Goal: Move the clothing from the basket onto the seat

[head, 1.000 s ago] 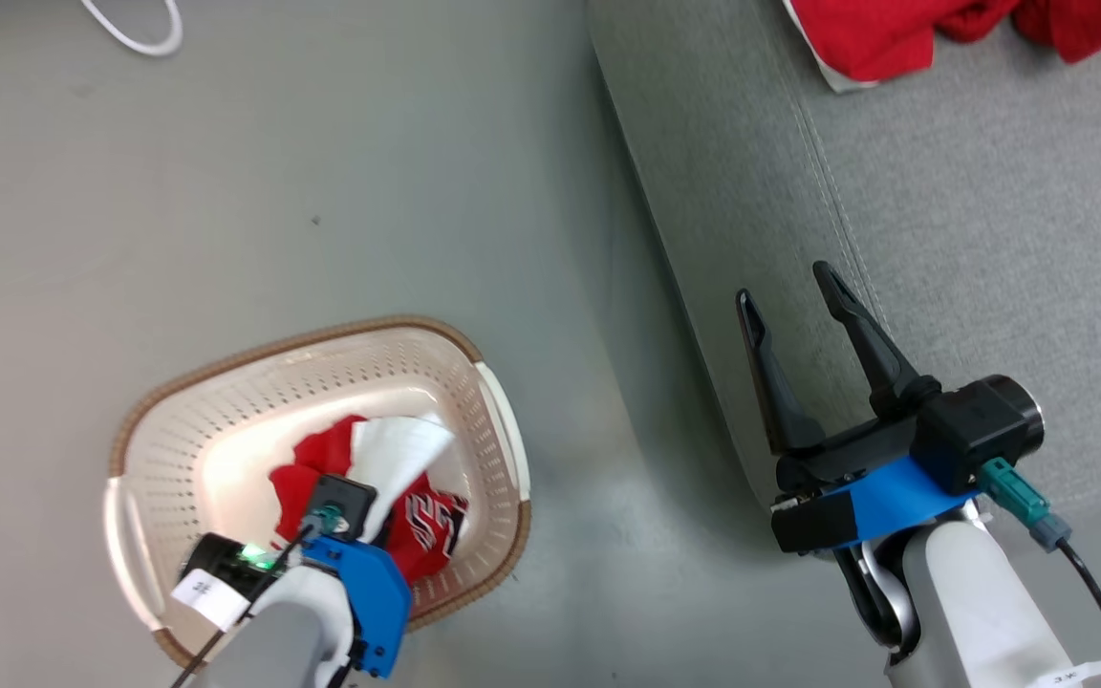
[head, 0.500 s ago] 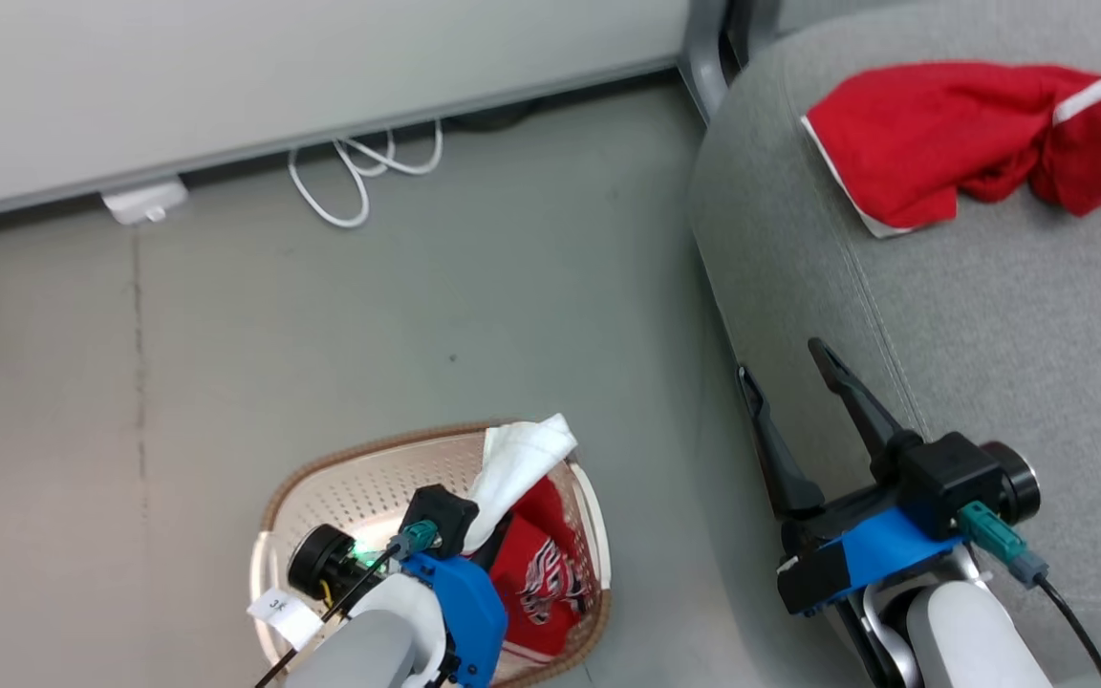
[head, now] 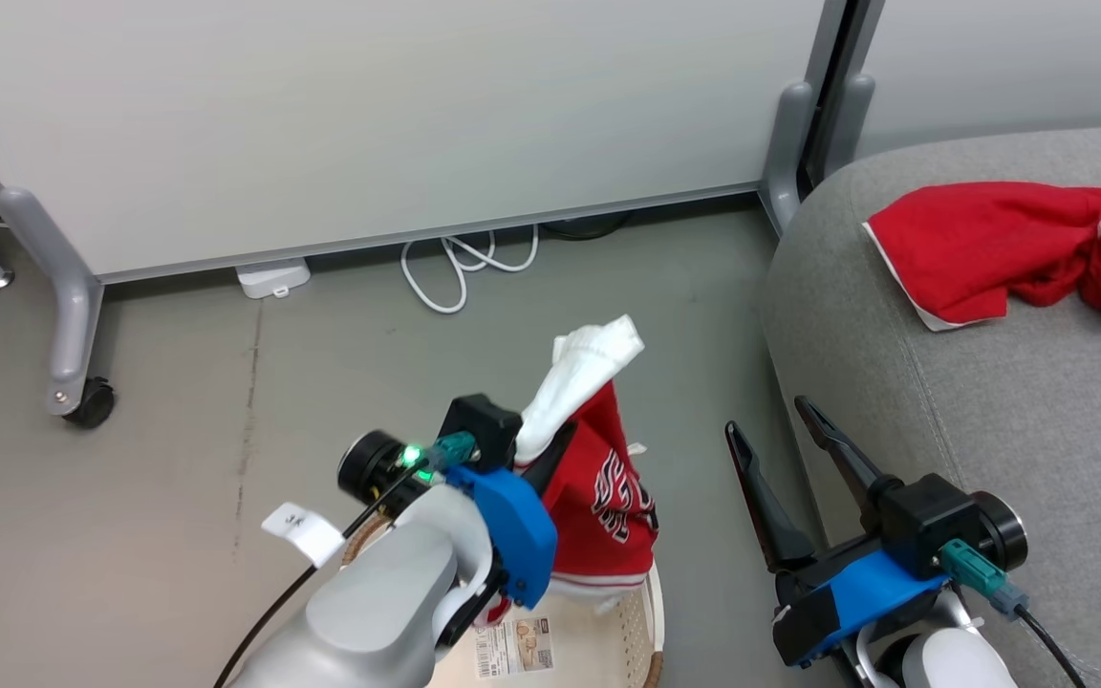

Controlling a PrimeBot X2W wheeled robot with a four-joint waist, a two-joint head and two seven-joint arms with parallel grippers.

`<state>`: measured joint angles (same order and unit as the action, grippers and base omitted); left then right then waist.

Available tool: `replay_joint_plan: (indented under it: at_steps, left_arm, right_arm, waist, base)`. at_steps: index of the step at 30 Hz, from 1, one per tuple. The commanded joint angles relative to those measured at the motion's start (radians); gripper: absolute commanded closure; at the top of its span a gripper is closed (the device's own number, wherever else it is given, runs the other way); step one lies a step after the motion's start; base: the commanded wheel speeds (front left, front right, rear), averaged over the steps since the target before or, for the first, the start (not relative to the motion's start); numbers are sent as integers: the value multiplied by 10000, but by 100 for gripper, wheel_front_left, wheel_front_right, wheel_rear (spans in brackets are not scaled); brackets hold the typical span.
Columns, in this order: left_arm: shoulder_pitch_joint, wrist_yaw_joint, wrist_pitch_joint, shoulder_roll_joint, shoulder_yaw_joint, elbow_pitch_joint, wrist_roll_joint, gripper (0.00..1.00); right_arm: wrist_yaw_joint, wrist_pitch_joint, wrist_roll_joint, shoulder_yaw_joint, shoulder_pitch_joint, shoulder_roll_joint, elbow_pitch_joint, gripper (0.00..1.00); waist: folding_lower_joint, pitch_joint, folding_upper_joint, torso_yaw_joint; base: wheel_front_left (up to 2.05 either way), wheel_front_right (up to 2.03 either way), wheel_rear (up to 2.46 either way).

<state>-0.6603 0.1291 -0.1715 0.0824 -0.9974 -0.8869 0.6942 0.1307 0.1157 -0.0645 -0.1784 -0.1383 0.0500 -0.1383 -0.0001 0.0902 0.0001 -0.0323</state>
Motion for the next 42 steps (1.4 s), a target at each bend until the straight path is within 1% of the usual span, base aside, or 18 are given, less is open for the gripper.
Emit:
replay_joint_plan:
  at_steps: [1, 13, 18, 24, 34, 37, 42]
  left_arm:
    - [-221, 19, 27, -16, -22, 99, 19, 100]
    - [-1337, 19, 512, -161, -121, 1042, 270, 100]
    - [-1647, 19, 500, -227, -129, 1505, 519, 100]
    - [-1804, -37, 529, -287, -194, 1806, 711, 100]
    - [-1694, -163, 441, -299, -310, 1929, 857, 100]
    - [-1683, -188, 400, -302, -338, 1958, 881, 100]
    - [-1742, -231, 370, -306, -386, 2016, 889, 100]
  right_arm:
    - [1, -5, -75, -18, 114, 8, 49, 0]
    - [3, -140, -158, -273, 265, 8, -102, 0]
    - [3, -165, -187, -329, 307, 8, -173, 0]
    - [3, -197, -201, -381, 369, 8, -204, 0]
    - [3, -300, 23, -409, 227, 8, -286, 0]
    - [3, -419, 228, -447, -61, 10, -505, 0]
    - [1, -529, 582, -529, -722, 16, -1309, 0]
  waist:
    - [1, -88, -1, 98]
    - [1, -405, -1, 236]
    - [1, -579, -1, 246]
    - [1, -749, -1, 200]
    - [1, -775, -1, 114]
    - [1, -732, -1, 102]
    - [1, -634, -1, 125]
  base:
    - [0, 0, 0]
    - [0, 0, 0]
    - [0, 0, 0]
    - [0, 0, 0]
    - [0, 0, 0]
    - [0, 0, 0]
    - [0, 0, 0]
